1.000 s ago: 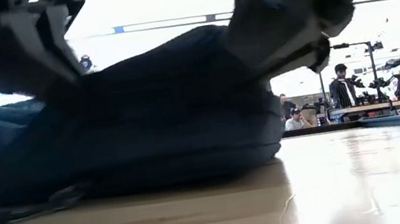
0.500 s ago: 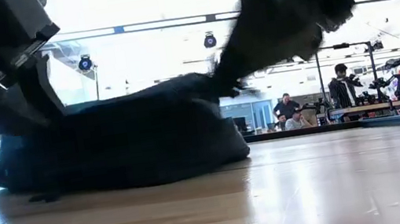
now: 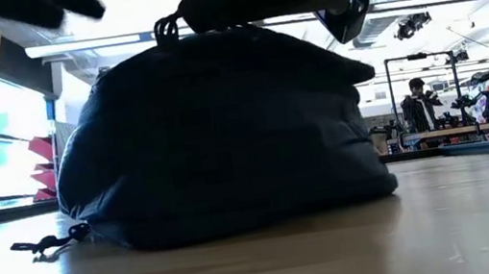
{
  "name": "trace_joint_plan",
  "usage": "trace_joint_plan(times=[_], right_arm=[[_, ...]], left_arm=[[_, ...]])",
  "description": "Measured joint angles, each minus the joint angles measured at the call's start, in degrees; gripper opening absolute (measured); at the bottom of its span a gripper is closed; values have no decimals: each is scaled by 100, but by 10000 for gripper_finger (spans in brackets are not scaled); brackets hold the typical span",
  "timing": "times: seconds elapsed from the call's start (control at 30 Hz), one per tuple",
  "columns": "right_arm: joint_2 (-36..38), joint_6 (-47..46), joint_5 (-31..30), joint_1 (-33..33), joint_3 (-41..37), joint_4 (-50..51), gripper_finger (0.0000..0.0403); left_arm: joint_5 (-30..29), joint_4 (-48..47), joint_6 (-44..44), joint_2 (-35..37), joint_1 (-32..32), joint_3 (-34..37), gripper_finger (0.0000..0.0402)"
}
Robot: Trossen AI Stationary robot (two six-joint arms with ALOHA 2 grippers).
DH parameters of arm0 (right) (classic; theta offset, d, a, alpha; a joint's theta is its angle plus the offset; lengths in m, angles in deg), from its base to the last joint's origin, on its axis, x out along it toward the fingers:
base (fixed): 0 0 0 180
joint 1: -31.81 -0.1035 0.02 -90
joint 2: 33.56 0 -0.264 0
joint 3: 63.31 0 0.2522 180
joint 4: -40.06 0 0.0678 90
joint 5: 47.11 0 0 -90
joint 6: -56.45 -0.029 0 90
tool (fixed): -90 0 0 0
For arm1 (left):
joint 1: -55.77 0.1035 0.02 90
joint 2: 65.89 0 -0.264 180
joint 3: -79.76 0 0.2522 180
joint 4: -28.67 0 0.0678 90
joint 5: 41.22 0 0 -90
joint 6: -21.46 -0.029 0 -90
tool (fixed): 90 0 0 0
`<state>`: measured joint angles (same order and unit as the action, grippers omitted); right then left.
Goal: Unpack backpack
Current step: Close the black backpack
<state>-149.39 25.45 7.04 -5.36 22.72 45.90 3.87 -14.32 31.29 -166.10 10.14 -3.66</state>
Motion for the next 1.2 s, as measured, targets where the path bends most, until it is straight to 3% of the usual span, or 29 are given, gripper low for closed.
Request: trace_joint_plan(times=[0.07, 0.17, 0.37, 0.47, 0.53, 0.63, 0.73, 0.97, 1.2], right_arm=[[0, 4, -9, 1, 0, -2, 0], [0, 2, -14, 2, 0, -3, 0], [-3, 0, -20, -19, 0, -8, 0], [-4, 0, -17, -37, 0, -7, 0], [-4, 0, -11, -51, 0, -2, 0], [-4, 0, -15, -91, 0, 63, 0], [-4, -228, -135, -117, 0, 326, 0], [-4, -1754, -321, -115, 2, 1866, 0], [183, -3216, -567, -203, 4, 3687, 0]], left_arm=[[377, 795, -603, -129, 55, 85, 176], [186, 1433, -914, -392, 110, 153, 174], [468, 1628, -738, -864, 252, 152, 172], [334, 1639, -612, -991, 259, 153, 167], [154, 1600, -600, -1021, 259, 153, 146], [65, 1545, -599, -1013, 250, 150, 83], [105, 1340, -589, -956, 218, 148, 16], [154, 411, -661, -685, -88, 143, 3], [-83, -1181, 561, -636, -135, 137, 1]])
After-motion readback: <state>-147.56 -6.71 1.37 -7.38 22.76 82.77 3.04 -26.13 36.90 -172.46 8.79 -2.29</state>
